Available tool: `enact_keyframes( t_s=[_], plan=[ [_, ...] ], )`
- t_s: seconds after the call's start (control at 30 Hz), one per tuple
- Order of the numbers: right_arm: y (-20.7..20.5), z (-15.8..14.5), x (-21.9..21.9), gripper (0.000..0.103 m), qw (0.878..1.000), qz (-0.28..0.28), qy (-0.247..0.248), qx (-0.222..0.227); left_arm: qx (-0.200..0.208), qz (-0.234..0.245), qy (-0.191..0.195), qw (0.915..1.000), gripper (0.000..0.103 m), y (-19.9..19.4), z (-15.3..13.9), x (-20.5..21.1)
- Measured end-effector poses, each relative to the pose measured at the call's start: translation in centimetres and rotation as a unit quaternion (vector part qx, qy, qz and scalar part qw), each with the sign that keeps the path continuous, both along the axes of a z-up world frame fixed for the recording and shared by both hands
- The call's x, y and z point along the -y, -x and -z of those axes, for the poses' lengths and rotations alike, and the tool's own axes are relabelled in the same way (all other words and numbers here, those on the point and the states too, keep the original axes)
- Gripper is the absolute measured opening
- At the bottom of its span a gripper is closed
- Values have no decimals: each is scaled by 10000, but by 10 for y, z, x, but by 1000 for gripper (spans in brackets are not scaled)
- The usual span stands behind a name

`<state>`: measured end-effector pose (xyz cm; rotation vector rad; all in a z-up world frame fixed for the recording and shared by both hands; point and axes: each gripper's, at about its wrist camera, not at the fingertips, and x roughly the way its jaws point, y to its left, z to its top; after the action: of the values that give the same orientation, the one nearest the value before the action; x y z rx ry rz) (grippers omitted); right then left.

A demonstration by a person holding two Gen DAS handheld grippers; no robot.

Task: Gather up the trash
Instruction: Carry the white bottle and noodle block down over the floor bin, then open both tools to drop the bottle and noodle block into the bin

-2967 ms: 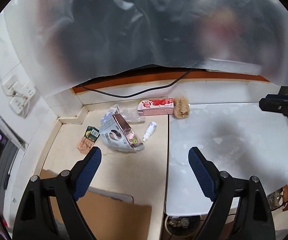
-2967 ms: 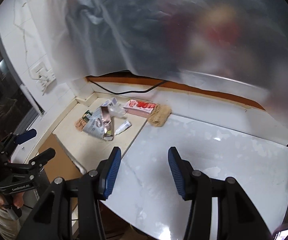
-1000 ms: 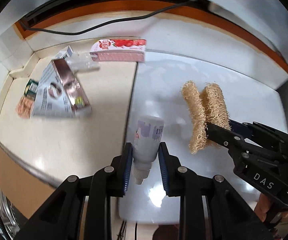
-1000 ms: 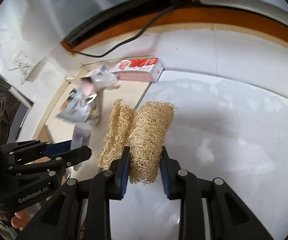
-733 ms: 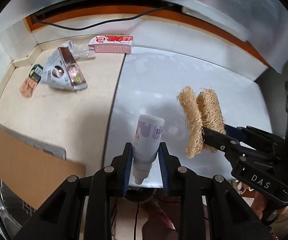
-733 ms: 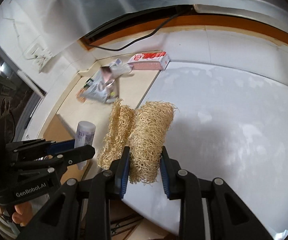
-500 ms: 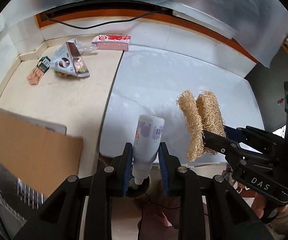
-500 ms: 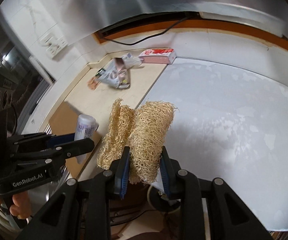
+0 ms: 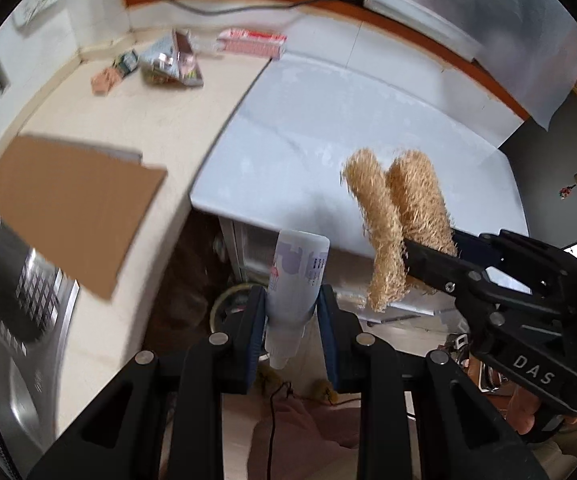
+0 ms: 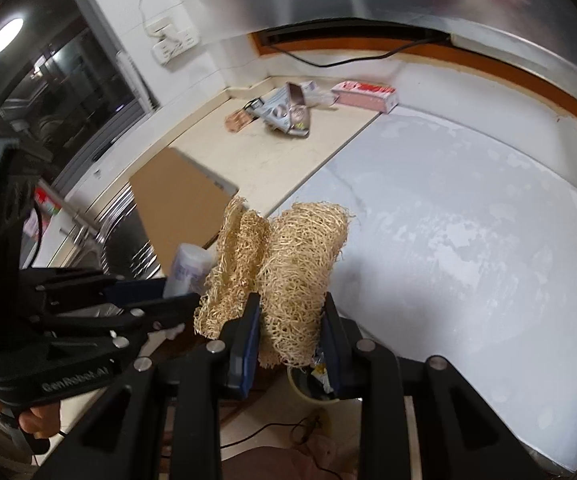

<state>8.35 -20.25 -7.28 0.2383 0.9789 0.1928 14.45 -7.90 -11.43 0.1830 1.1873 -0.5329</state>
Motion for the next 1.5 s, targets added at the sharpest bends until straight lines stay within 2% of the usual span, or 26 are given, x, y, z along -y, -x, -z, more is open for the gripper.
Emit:
enact_keyframes(
  t_s=[0.1,0.33,0.6,0.87,1.13,1.23,1.33,1.4,1.43,1.5],
  plan=[
    [10,11,1,28,9999,-127,-59,-84,-151,-228,-53,9996,24,16,16,-1],
    [24,54,-1,28,9973,-558,-53,-468,-227,-799,-203,9963,24,43,54,-13],
    [30,119,-13,28,9922,-885,54,-872,-464,-1312,-333,9897,24,58,124,-26],
    [15,201,-16,29,9878,-847,45,-1307,-859,-1700,-249,9814,24,46,205,-41],
    [-9,294,-27,30,9803,-809,28,-1801,-1148,-1733,-429,9772,25,17,293,-50],
    [-20,326,-36,30,9771,-838,67,-1954,-1292,-1797,-381,9744,25,2,322,-53],
    [-33,348,-43,31,9764,-868,142,-1970,-1314,-1787,-387,9743,30,-8,340,-52],
    [-42,364,-47,34,9765,-866,180,-1964,-1348,-1762,-359,9744,45,-14,353,-52],
    [-45,370,-49,35,9767,-863,203,-1956,-1371,-1756,-305,9744,55,-17,358,-53],
    [-48,384,-46,37,9763,-838,186,-1986,-1372,-1799,-304,9736,60,-21,364,-56]
  ],
)
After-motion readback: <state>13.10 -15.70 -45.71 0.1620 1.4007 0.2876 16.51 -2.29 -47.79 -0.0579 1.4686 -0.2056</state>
